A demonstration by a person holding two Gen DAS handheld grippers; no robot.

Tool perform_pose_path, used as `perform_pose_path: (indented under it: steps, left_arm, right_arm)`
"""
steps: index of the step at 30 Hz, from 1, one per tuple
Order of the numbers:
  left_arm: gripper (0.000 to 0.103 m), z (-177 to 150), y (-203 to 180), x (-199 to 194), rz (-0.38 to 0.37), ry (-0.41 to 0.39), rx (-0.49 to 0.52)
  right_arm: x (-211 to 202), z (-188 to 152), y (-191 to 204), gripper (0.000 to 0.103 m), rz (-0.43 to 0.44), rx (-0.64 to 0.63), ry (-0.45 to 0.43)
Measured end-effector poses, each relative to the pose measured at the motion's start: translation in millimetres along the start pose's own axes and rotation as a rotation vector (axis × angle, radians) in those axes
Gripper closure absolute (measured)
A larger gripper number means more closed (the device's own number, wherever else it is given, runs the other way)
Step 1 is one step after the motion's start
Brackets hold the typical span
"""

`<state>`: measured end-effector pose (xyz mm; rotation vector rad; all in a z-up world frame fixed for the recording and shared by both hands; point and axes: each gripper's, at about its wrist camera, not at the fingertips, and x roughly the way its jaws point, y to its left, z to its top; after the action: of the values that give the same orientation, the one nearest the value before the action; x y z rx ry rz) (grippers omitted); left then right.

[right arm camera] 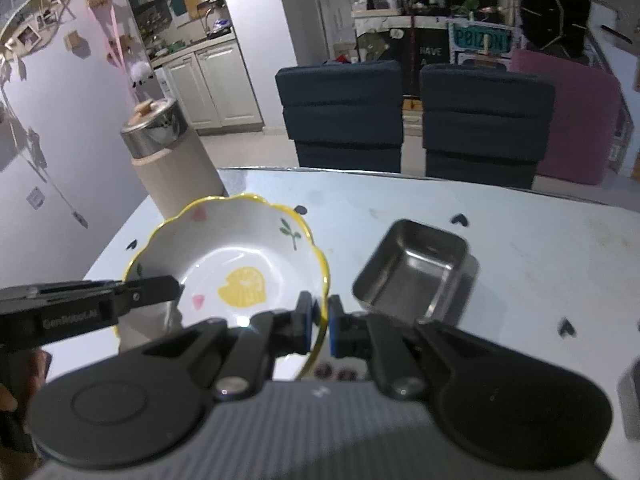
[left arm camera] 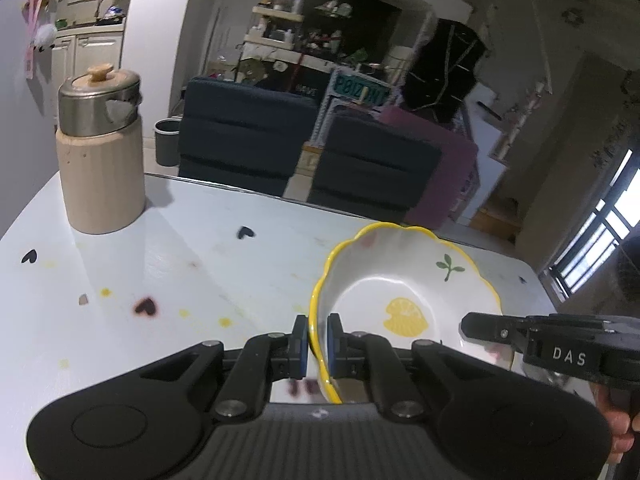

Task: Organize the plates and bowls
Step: 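Lift the floral bowl and carry it toward the cream bowl with both grippers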

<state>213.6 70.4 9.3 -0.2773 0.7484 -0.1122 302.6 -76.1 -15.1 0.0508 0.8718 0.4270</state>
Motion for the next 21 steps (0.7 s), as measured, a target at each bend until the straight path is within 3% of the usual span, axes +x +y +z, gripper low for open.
perform_pose_path:
  steps: [9,21]
  left_arm:
    - [0.093,-29,-54,-50,-0.038,0.016,0.094]
    - [0.094,-76,-92,-70,-0.096,0.046,0.153]
  right_arm:
    - [-80,-46,-13,0.094,-0.039,0.067,-0.025]
    - [-129,-107,-30,0.094,-0.072,0.135,-0.032]
